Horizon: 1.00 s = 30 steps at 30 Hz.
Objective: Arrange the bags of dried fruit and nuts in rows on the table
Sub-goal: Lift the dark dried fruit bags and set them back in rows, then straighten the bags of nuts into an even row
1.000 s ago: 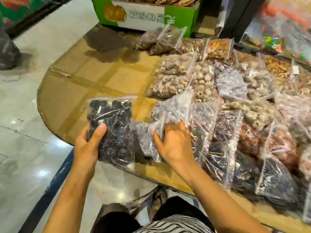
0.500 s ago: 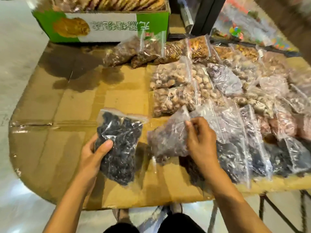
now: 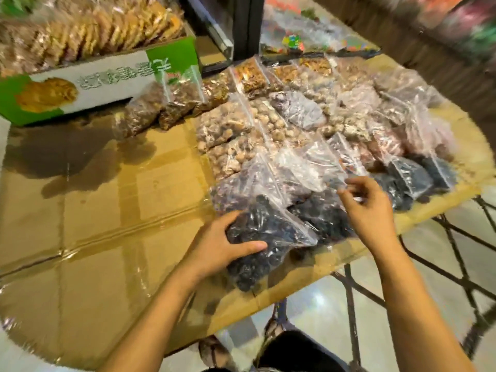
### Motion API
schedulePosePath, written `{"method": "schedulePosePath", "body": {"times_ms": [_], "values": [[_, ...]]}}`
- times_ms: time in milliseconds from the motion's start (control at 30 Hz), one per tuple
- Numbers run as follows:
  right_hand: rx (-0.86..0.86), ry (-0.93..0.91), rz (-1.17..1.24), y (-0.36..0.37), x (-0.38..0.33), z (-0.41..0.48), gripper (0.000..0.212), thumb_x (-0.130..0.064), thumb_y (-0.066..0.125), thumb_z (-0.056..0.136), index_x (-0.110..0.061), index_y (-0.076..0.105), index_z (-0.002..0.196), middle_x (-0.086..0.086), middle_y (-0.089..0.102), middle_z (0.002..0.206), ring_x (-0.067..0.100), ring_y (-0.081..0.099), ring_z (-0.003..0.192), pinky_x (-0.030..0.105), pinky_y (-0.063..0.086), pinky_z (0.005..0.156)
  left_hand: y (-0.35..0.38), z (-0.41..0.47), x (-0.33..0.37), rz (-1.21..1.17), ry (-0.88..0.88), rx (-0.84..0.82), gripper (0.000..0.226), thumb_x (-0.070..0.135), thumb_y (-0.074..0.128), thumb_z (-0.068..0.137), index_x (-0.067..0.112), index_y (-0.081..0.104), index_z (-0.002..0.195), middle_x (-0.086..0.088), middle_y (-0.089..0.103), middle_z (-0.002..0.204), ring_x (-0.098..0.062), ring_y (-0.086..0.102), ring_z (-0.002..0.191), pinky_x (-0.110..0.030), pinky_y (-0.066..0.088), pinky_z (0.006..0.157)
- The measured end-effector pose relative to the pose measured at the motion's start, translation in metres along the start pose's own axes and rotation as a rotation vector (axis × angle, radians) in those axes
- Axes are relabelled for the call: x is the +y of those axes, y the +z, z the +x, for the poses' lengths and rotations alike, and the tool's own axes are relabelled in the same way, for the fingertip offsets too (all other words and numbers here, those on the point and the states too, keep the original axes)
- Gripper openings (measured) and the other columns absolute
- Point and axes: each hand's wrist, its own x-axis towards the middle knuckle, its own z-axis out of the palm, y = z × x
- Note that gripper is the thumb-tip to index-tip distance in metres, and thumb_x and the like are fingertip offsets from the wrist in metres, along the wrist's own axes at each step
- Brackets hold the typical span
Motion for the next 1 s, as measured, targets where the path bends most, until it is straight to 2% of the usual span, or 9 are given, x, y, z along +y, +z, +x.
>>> {"method": "schedulePosePath", "body": {"times_ms": [67,133,200,300,367,500,667,833,1000], "values": [[0.099,0.062,0.000,-0.020,0.015,-0.010,0.017,-0.021,0.064,0.085,-0.014,0.061,0.100,0.001,0.062,0.083,0.019,0.059,0.082,0.046,0.052,0.081,0.022,0.017,0.006,0.127,0.006,-0.073,0.064,0.073,0.075,0.055,0.045,0.060,0.110,0.028,0.066,0.111,0.005,0.061,0.105,-0.026,0.050,0.093],[0.154,0.101,0.008,-0.035,0.027,-0.019,0.015,-0.021,0.063,0.085,-0.013,0.061,0.097,0.000,0.061,0.081,0.019,0.059,0.081,0.044,0.052,0.078,0.044,0.033,0.009,0.255,-0.008,-0.130,0.080,0.073,0.071,0.060,0.034,0.053,0.128,0.015,0.062,0.127,-0.007,0.058,0.117,-0.031,0.047,0.098],[0.151,0.125,-0.007,-0.045,0.034,-0.027,0.013,-0.017,0.063,0.087,-0.010,0.060,0.098,-0.001,0.060,0.082,0.019,0.059,0.082,0.034,0.050,0.072,0.058,0.041,0.011,0.407,-0.042,-0.151,0.095,0.076,0.063,0.065,0.021,0.042,0.140,0.003,0.052,0.140,-0.017,0.051,0.126,-0.037,0.044,0.102],[0.113,0.137,-0.021,-0.048,0.039,-0.035,0.016,-0.015,0.063,0.088,-0.008,0.060,0.101,-0.003,0.057,0.081,0.017,0.056,0.081,0.023,0.042,0.065,0.068,0.028,0.012,0.567,0.012,0.023,0.091,0.072,0.053,0.077,0.018,0.033,0.147,-0.003,0.046,0.145,-0.021,0.043,0.131,-0.038,0.039,0.106],[0.080,0.148,-0.023,-0.045,0.040,-0.037,0.016,-0.016,0.062,0.088,-0.009,0.059,0.103,0.000,0.058,0.085,0.019,0.056,0.085,0.027,0.042,0.070,0.076,0.011,0.011,0.586,0.053,0.132,0.090,0.067,0.052,0.083,0.017,0.024,0.151,-0.005,0.038,0.151,-0.021,0.035,0.137,-0.036,0.031,0.112],[-0.019,0.190,-0.074,-0.031,0.044,-0.032,0.032,-0.030,0.062,0.089,-0.011,0.051,0.112,0.008,0.057,0.105,0.026,0.054,0.104,0.037,0.046,0.084,0.089,0.003,0.011,0.707,-0.012,0.031,0.126,0.080,0.059,0.065,0.013,0.001,0.154,-0.010,0.014,0.159,-0.028,0.015,0.145,-0.038,0.014,0.118],[-0.162,0.212,-0.312,-0.017,0.047,-0.022,0.078,-0.052,0.063,0.082,-0.008,0.033,0.139,0.018,0.038,0.138,0.033,0.028,0.129,0.044,0.032,0.103,0.070,0.013,0.007,0.712,0.052,-0.088,0.114,0.059,0.075,0.070,0.020,0.008,0.154,0.000,0.017,0.158,-0.019,0.016,0.143,-0.034,0.017,0.118],[-0.173,0.154,-0.380,-0.019,0.049,-0.018,0.073,-0.059,0.062,0.078,-0.012,0.044,0.131,0.017,0.042,0.130,0.034,0.030,0.124,0.043,0.032,0.101,0.067,0.009,0.016,0.778,0.048,-0.132,0.118,0.070,0.069,0.065,0.025,0.006,0.154,0.002,0.016,0.159,-0.016,0.017,0.144,-0.033,0.016,0.117],[-0.227,0.112,-0.401,-0.029,0.051,-0.013,0.069,-0.062,0.062,0.076,-0.014,0.049,0.125,0.013,0.047,0.124,0.030,0.034,0.120,0.041,0.034,0.099,0.074,-0.001,0.047,0.650,0.076,0.112,0.112,0.092,0.041,0.061,0.028,0.022,0.151,0.005,0.032,0.152,-0.014,0.031,0.138,-0.034,0.028,0.112]]}}
